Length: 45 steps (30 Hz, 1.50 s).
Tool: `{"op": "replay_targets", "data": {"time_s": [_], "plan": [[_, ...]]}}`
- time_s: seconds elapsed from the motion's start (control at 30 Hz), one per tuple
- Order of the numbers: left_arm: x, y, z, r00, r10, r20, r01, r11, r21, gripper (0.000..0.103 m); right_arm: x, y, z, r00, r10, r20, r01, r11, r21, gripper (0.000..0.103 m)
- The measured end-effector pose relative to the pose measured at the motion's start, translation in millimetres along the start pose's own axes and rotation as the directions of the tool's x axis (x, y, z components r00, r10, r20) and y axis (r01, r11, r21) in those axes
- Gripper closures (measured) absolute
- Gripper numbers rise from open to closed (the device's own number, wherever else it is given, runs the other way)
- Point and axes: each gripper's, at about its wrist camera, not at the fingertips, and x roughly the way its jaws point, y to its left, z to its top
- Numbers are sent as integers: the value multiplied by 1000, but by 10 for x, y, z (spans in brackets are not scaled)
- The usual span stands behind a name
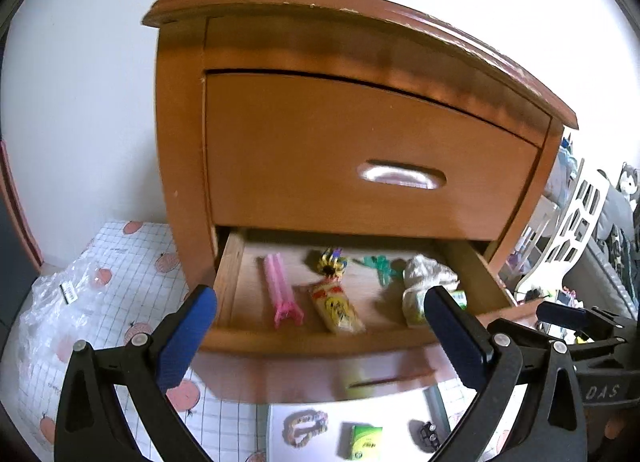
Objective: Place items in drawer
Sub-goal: 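Withdraw both tools from the drawer and move back down over the tray, then grasp the fuzzy bracelet with the left tool while the right grasps the white hair clip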
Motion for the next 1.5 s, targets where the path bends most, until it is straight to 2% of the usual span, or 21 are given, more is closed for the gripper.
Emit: {"op": "replay_targets", "data": {"time_s": [0.13,0.47,0.57,0.8,1.17,1.3,1.43,1.5], "plan": [[-73,10,-182,1000,2,-13,-3,1000,-5,0,-75,44,-223,1000,17,16,-16,1000,-16,0],[-35,101,-713,995,-1,-104,-3,999,-38,0,-93,38,-753,1000,-21,20,23,997,-78,0],[78,114,-871,988,15,-156,-20,999,-31,0,26,7,-945,1000,-30,-11,29,997,-76,0],[237,131,-1135,978,62,-198,-68,997,-24,0,412,-114,-1397,990,-33,-134,27,998,-49,0],[539,224,-1618,942,128,-311,-135,991,-3,0,818,-295,-1767,962,-73,-265,77,997,5,0],[645,231,-1698,934,126,-335,-129,992,12,0,910,-362,-1849,950,-84,-302,95,995,22,0],[724,195,-1828,917,78,-391,-81,997,9,0,943,-430,-1884,945,-83,-317,104,993,49,0],[748,151,-1889,908,79,-411,-76,997,25,0,968,-448,-1907,941,-85,-328,109,992,55,0]]}}
